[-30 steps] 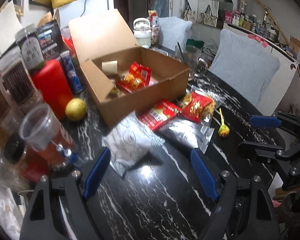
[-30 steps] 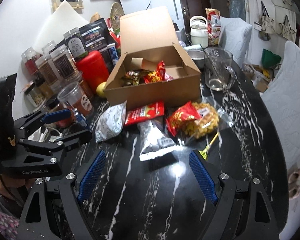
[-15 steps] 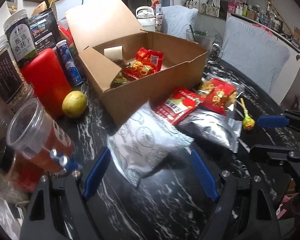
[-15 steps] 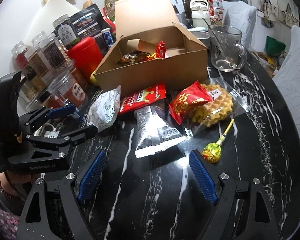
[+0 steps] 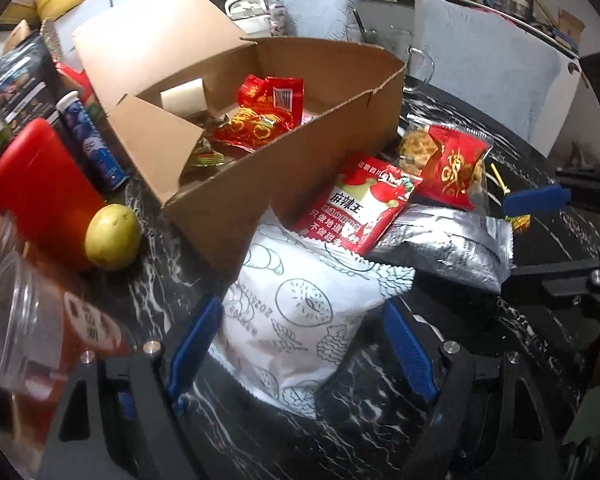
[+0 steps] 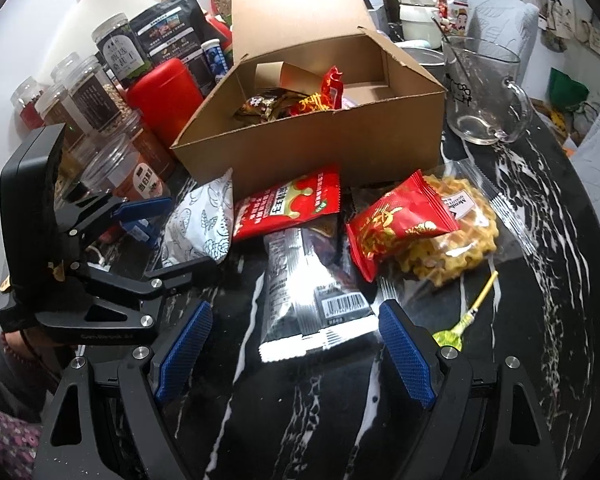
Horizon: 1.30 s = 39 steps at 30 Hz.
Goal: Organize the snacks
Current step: 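Move the left gripper to the white printed bag while the right gripper approaches the silver bag, then grasp the white printed bag with the left gripper while the right gripper grasps the silver bag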
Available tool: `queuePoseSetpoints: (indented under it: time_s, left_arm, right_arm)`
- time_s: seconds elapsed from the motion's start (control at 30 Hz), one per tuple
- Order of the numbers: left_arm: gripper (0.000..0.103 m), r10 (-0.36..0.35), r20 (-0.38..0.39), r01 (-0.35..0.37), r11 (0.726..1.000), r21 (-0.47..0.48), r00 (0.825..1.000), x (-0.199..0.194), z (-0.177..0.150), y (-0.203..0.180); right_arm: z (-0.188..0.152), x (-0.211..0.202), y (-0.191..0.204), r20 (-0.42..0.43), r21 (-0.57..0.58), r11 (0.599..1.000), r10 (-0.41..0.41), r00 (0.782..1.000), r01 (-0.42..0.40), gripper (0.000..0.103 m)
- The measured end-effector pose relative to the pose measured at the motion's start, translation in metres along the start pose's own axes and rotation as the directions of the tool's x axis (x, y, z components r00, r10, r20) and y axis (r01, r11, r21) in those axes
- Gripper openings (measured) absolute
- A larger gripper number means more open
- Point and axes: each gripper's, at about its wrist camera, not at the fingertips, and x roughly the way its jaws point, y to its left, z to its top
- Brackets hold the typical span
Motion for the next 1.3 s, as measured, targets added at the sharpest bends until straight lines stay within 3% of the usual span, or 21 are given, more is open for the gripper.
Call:
queuePoseSetpoints:
  time_s: [0.27, 0.53, 0.63, 0.7, 0.73, 0.83, 1.3]
  left_arm:
    - [0.083, -0.006, -0.023, 0.008, 0.996, 0.086, 1.0, 0.018, 0.005, -0.002]
    - [0.083, -0.03, -0.018, 0.031, 0.996, 0.081, 0.999, 0.032, 0.009, 0.001]
    - [0.077, -0.021, -0.009, 0.022, 0.996, 0.09, 1.0, 0.033, 0.008, 0.0]
    - [0.064, -0.009, -0.006, 0.01, 0.995, 0.097, 1.0, 0.031, 0.005, -0.001]
    - [0.058, 0.0, -0.003, 0.0, 0.995, 0.095, 1.0, 0.03, 0.004, -0.001]
    - [0.056, -0.017, -0.018, 0.019, 0.998, 0.064, 1.0, 0.026, 0.003, 0.002]
    - [0.055, -0.013, -0.074, 0.009, 0.999, -0.043, 0.997, -0.004, -0.022, 0.008]
  right_arm:
    - [0.009, 0.012, -0.002, -0.031, -0.014, 1.0, -0.02, 0.999, 0.02, 0.086]
    - [0.015, 0.026, -0.005, -0.068, -0.023, 0.999, -0.028, 0.997, 0.027, 0.086]
    - [0.018, 0.031, -0.006, -0.083, -0.022, 0.999, -0.034, 0.996, 0.033, 0.086]
    - [0.019, 0.035, -0.007, -0.093, -0.018, 0.999, -0.032, 0.995, 0.031, 0.086]
    - [0.019, 0.036, -0.008, -0.097, -0.017, 0.999, -0.031, 0.995, 0.03, 0.086]
    - [0.02, 0.042, -0.008, -0.109, -0.018, 0.999, -0.032, 0.993, 0.03, 0.086]
    - [0.025, 0.06, 0.008, -0.126, -0.064, 0.996, -0.071, 0.989, 0.064, 0.083]
